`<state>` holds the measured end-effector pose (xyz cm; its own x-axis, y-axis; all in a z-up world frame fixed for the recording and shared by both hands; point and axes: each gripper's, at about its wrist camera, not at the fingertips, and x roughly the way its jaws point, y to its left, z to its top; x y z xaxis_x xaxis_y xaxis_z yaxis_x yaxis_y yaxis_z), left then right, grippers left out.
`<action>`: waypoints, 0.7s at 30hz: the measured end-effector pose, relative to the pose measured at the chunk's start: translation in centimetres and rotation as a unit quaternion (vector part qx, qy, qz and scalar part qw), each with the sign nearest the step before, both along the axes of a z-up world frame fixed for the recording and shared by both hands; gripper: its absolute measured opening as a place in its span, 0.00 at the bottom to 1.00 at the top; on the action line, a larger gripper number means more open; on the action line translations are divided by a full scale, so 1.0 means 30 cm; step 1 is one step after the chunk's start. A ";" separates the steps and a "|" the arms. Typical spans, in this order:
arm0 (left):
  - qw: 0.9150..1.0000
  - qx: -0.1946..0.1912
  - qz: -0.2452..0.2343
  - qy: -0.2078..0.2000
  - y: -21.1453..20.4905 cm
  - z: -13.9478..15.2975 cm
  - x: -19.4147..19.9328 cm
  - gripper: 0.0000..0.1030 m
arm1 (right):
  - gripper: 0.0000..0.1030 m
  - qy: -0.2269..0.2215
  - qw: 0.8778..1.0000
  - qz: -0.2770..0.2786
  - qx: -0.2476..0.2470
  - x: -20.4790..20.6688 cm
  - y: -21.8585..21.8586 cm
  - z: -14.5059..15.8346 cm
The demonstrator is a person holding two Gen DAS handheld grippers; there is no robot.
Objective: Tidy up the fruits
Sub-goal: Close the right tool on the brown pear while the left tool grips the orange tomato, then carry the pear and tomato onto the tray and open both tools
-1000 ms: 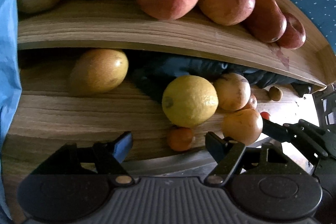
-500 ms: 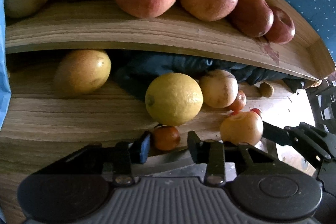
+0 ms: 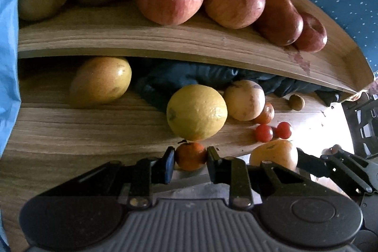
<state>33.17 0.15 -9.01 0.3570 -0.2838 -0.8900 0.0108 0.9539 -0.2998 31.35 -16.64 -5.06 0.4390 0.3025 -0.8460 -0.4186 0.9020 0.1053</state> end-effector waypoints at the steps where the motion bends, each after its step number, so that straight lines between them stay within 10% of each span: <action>1: 1.000 -0.001 0.000 -0.002 0.002 0.005 -0.007 0.30 | 0.48 0.000 1.000 0.001 0.002 -0.007 0.001 0.003; 21: 1.000 -0.008 -0.015 -0.015 0.067 0.073 -0.258 0.30 | 0.48 0.024 0.997 0.066 0.032 -0.181 0.058 0.044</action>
